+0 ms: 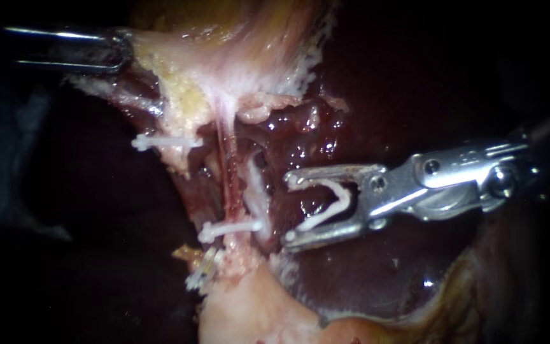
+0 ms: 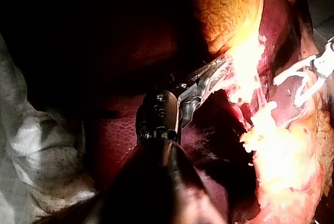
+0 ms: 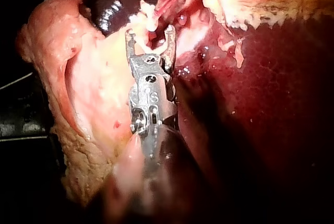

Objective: Clipping second clip right tube

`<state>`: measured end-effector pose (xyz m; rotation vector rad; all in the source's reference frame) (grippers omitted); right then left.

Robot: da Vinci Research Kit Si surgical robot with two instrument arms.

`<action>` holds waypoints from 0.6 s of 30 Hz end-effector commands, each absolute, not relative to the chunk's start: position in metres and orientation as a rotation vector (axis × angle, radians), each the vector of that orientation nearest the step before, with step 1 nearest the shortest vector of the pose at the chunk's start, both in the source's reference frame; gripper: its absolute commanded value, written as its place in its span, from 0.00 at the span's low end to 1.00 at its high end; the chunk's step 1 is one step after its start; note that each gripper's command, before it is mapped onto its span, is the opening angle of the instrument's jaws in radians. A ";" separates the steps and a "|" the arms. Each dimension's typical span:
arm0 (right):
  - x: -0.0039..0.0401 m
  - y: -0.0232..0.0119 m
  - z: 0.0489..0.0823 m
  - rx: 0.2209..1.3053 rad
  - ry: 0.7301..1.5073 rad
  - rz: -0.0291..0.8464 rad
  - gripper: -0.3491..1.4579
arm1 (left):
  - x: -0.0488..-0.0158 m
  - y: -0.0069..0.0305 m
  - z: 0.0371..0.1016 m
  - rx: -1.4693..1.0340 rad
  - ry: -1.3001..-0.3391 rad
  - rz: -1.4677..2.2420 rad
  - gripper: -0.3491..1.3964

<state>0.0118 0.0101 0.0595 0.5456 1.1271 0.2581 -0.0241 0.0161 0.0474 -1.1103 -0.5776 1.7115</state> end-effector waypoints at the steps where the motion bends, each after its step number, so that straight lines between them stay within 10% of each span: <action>1: 0.0121 0.0100 0.0599 0.555 1.131 0.268 0.47 | -0.0242 0.0160 0.0474 -1.109 -0.575 1.712 0.00; 18: 0.0175 0.0099 0.0657 0.665 1.195 0.366 0.47 | -0.0243 0.0159 0.0475 -1.110 -0.576 1.712 0.00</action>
